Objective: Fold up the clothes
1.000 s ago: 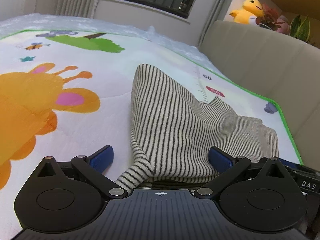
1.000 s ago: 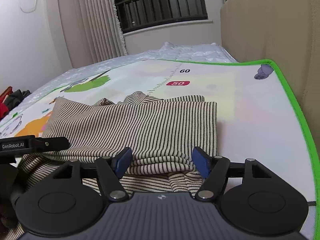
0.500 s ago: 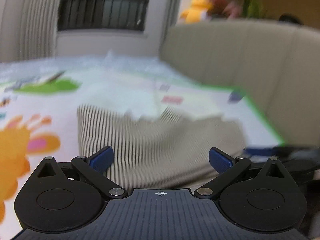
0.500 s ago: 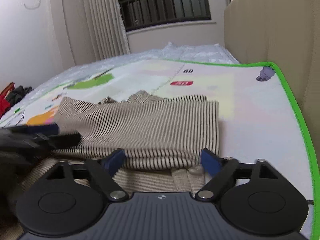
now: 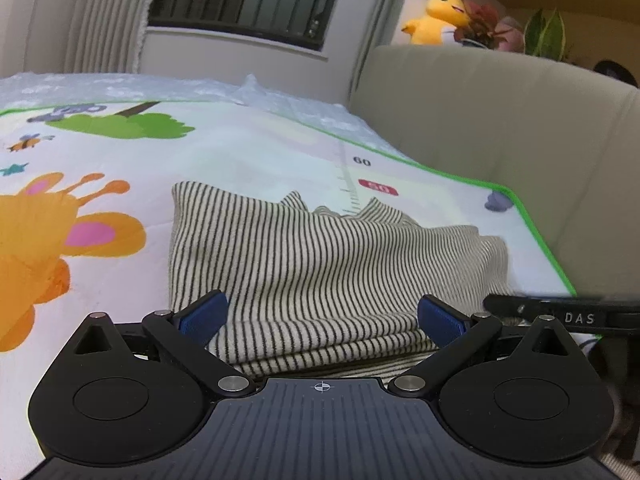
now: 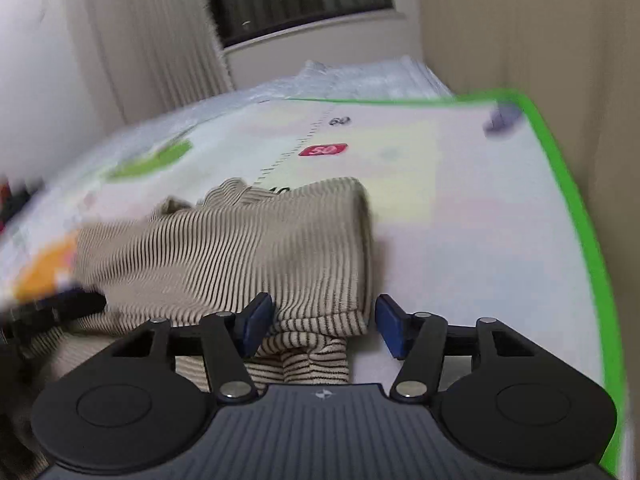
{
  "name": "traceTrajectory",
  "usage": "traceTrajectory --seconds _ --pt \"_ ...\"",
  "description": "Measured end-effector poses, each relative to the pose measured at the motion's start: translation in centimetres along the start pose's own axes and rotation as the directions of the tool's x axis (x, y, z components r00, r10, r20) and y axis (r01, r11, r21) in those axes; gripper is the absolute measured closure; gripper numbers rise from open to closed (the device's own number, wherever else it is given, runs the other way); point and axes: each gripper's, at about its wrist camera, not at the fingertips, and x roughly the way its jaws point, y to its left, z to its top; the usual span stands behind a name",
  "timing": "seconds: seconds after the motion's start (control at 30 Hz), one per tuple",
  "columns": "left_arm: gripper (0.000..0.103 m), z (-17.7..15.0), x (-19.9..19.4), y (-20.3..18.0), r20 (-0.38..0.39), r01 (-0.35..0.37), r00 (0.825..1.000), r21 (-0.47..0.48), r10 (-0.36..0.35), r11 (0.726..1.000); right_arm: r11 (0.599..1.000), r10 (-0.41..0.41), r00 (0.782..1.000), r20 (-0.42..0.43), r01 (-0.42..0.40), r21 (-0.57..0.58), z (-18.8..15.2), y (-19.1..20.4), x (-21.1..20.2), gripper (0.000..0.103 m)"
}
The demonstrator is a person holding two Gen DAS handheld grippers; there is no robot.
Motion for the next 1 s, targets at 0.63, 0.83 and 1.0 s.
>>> traceTrajectory --seconds 0.63,0.83,1.0 --pt "0.000 -0.6 -1.0 1.3 0.057 0.060 0.997 -0.053 -0.057 0.997 0.973 -0.018 0.999 -0.036 0.010 -0.231 8.6 8.6 9.7 0.048" --pt "0.000 -0.7 -1.0 1.6 0.063 0.068 0.996 -0.066 -0.064 0.995 0.963 -0.063 0.995 -0.074 0.041 -0.266 7.3 9.5 12.3 0.044" --pt "0.000 -0.6 -1.3 1.9 0.076 0.079 0.994 -0.079 -0.073 0.994 0.961 -0.018 0.998 -0.062 0.000 -0.276 7.1 10.3 10.0 0.091"
